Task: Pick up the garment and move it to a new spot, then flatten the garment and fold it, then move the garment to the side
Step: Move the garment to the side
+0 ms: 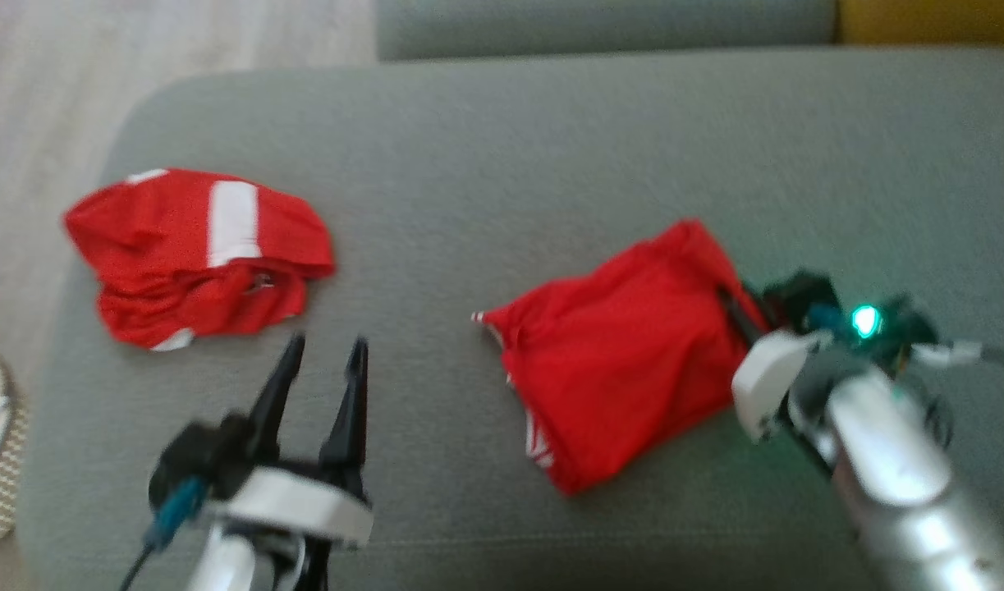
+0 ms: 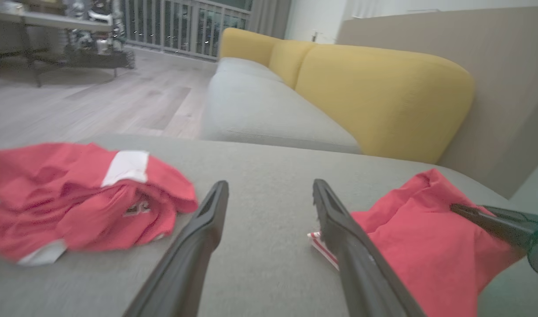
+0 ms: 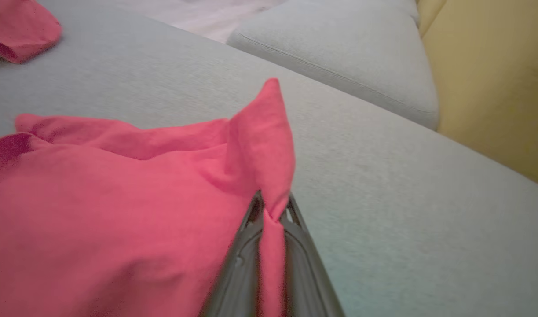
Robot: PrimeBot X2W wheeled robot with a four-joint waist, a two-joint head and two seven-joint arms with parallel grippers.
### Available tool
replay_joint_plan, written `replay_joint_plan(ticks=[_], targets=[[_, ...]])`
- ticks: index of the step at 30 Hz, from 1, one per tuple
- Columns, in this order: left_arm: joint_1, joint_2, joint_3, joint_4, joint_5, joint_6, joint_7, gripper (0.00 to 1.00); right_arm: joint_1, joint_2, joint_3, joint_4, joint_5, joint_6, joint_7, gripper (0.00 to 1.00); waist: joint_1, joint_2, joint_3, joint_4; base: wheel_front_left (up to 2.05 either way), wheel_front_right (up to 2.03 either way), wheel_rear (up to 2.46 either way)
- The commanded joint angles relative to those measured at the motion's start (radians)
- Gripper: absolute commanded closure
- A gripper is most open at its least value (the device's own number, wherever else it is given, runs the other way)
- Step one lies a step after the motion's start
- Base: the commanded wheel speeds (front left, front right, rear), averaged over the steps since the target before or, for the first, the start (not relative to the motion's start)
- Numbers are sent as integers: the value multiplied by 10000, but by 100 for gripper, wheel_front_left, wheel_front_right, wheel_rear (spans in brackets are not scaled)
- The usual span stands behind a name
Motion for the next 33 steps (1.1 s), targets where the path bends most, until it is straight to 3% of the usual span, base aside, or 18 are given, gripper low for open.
replay_joint_plan(ticks=[1, 7, 11, 17, 25, 33], targets=[[-744, -11, 229, -309, 190, -106, -122, 0, -655, -219, 375, -379, -1, -4, 29, 100, 0, 0, 738, -664, 0, 0, 0], [-2341, 438, -260, -220, 822, -456, -122, 0, -2498, -1630, 1566, -434, 1042, -4, 442, 100, 0, 0, 2205, -1608, 0, 0, 0], [-3439, 740, -685, -219, 961, -530, -122, 0, -3690, -2372, 1279, -233, 1863, -4, 571, 100, 0, 0, 3077, -2079, 0, 0, 0], [-4695, 910, -1302, -182, 868, -559, -122, 0, -4952, -3269, 458, 403, 2007, -4, 729, 100, 0, 0, 3937, -2278, 0, 0, 0], [-5017, 1065, -1351, -195, 631, -564, -122, 0, -5560, -3548, -458, 1032, 1640, -4, 715, 100, 0, 0, 4493, -2210, 0, 0, 0], [-5011, 1000, -1352, -290, 558, -566, -122, 0, -5565, -3814, -1743, 1247, 449, -4, 817, 100, 0, 0, 4691, -1918, 0, 0, 0]])
